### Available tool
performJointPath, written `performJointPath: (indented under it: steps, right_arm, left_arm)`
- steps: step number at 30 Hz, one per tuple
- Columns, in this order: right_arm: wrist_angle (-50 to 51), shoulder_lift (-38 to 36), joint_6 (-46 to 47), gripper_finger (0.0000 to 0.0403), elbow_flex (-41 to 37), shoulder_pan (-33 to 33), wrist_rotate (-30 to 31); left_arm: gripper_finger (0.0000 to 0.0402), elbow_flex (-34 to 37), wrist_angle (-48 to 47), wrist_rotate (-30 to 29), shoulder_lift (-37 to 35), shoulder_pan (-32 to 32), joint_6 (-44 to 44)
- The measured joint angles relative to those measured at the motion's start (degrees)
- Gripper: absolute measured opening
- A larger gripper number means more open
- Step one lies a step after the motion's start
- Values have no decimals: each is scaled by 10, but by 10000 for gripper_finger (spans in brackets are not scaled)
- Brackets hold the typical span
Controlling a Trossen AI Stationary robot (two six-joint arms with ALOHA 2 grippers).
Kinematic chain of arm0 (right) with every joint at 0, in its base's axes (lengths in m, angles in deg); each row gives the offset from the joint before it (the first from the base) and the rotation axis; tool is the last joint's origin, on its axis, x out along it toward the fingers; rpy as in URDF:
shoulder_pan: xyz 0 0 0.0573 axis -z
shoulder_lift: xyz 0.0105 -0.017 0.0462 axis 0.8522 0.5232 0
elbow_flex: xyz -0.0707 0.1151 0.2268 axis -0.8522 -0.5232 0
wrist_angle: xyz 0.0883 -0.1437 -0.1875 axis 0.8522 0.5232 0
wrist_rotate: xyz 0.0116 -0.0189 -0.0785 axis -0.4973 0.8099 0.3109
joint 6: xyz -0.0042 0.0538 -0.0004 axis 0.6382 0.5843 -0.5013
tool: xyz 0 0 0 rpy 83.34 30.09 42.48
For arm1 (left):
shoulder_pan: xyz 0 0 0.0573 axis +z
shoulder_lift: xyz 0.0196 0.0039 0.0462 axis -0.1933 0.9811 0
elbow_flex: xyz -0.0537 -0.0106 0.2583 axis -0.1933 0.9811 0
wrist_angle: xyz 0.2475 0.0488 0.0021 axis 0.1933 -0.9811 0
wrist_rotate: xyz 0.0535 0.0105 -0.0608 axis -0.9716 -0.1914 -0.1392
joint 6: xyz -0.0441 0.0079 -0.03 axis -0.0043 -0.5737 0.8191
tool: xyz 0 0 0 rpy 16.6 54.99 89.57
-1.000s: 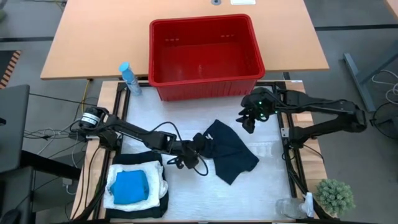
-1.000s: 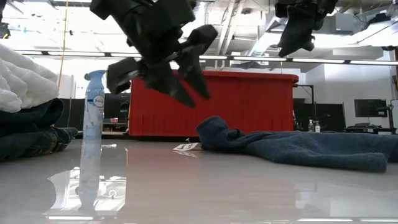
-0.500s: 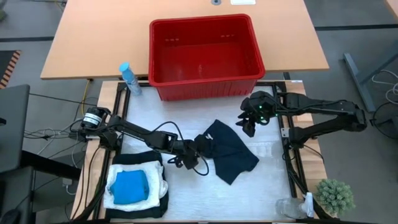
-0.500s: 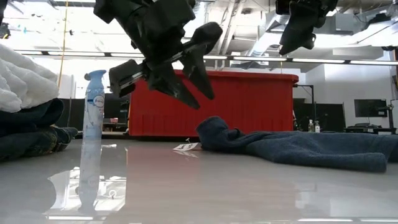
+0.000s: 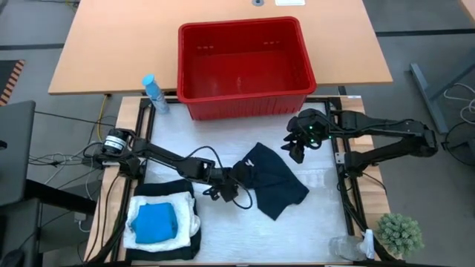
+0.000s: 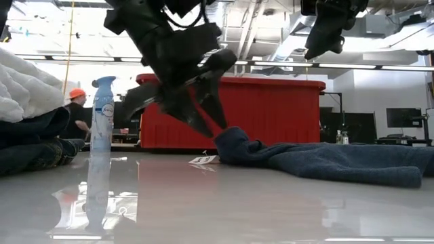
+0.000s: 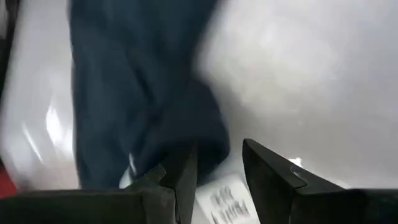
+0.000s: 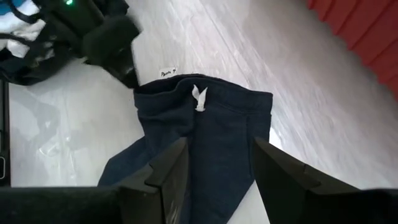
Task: Fold Laundry from Bin
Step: Fold the gray shorts from the red bin
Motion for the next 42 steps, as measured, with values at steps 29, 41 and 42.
performJointPath:
  steps: [29,41,42]
  right_arm:
    - [-5,0,-7,198,0,1,0]
    - [-8,0,-5,198,0,1,0]
    - [-8,0,-4,198,0,1,0]
  left_arm:
    - [119,18,36,64,-11,31,379]
    - [108,5,37,78,19,30,428]
    - [100,4,39,77,19,30,427]
